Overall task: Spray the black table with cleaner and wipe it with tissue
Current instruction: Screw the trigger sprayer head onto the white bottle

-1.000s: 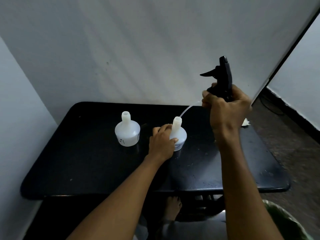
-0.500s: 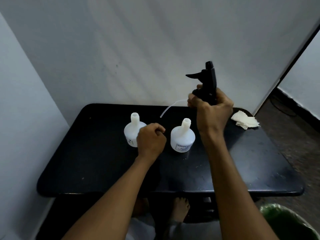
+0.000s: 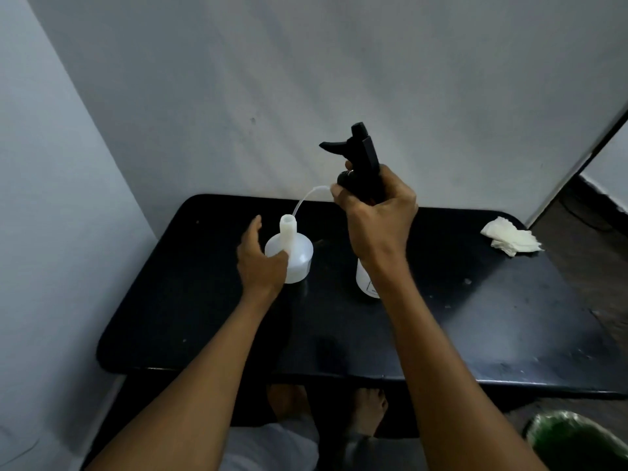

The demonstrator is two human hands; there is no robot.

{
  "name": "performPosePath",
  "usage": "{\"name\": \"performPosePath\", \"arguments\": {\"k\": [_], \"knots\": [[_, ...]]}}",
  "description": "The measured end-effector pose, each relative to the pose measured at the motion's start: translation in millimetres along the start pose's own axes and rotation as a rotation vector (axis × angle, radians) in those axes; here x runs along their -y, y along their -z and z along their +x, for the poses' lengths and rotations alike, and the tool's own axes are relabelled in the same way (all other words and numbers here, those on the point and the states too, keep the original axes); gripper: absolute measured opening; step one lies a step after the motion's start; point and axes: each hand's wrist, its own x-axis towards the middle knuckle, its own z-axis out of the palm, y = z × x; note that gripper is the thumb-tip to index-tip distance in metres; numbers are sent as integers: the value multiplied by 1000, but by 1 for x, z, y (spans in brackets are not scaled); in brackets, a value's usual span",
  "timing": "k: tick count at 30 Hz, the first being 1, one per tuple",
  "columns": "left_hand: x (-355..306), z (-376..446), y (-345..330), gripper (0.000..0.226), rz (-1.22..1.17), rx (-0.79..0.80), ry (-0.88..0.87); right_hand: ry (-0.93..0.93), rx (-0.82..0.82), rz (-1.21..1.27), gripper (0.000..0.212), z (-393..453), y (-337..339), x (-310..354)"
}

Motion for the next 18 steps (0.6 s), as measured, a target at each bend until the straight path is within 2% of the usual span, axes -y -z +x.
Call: {"name": "performPosePath", "arguments": {"k": [2,4,9,18], "knots": [[5,3,-3,80,99,139,-44,23,-21,-1,22,1,0,2],[11,4,-7,74,222,204,-91,42,-31,6,22,3,0,4],[16,5,-7,71,267,220,-125,57,-11,-8,22,2,2,3],[12,1,-1,68,307,269,-164,-2,128,-83,18,-7,-9,-7]]}}
